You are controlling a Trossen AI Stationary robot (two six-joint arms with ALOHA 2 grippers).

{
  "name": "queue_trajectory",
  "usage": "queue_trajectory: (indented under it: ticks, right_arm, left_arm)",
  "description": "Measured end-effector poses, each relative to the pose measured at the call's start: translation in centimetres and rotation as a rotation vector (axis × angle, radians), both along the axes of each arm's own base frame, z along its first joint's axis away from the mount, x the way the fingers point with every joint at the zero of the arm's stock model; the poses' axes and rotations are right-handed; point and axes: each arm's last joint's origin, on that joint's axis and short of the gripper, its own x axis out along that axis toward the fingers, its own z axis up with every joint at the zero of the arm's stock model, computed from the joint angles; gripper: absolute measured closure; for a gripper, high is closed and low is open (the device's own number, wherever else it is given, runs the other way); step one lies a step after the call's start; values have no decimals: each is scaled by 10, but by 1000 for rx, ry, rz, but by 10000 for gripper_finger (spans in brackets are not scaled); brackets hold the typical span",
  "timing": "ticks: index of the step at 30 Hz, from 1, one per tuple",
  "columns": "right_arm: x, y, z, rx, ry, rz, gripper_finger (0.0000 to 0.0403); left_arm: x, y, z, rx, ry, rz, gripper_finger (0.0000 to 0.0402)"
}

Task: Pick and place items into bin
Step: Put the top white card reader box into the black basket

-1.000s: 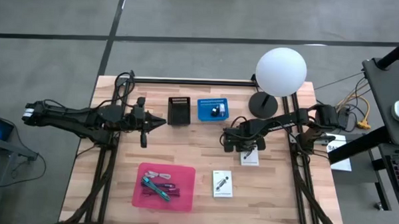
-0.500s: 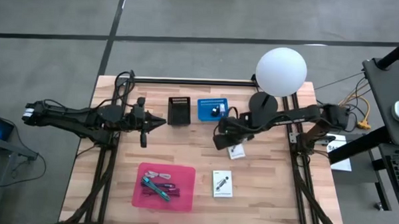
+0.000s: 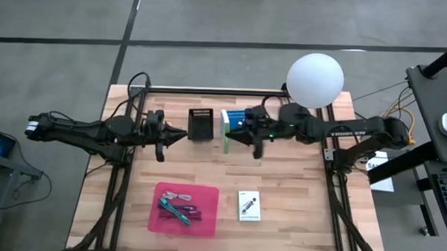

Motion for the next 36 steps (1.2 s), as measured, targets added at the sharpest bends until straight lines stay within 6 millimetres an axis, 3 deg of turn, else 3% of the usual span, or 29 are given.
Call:
queue_trajectory:
  ticks: [3,6,12,23,28,36]
  right_arm:
    - [-4,-2,9,-1,-225,126,394]
    - [-4,-5,7,33,-355,236,394]
    - [1,1,-1,36,-548,496,394]
    - [13,2,-22,41,-555,607,394]
    - [11,2,-18,25,-572,613,394]
    - [10,3,-18,30,-553,658,394]
  left_arm:
    - [2,-1,4,-49,-58,-31,395]
    - [7,-3,6,-100,-98,-71,382]
    - [23,-7,13,-155,-218,-176,322]
    - [57,-17,11,-229,-340,-412,193]
    - [70,-18,-1,-272,-292,-405,178]
    - [91,-20,-7,-262,-389,-418,178]
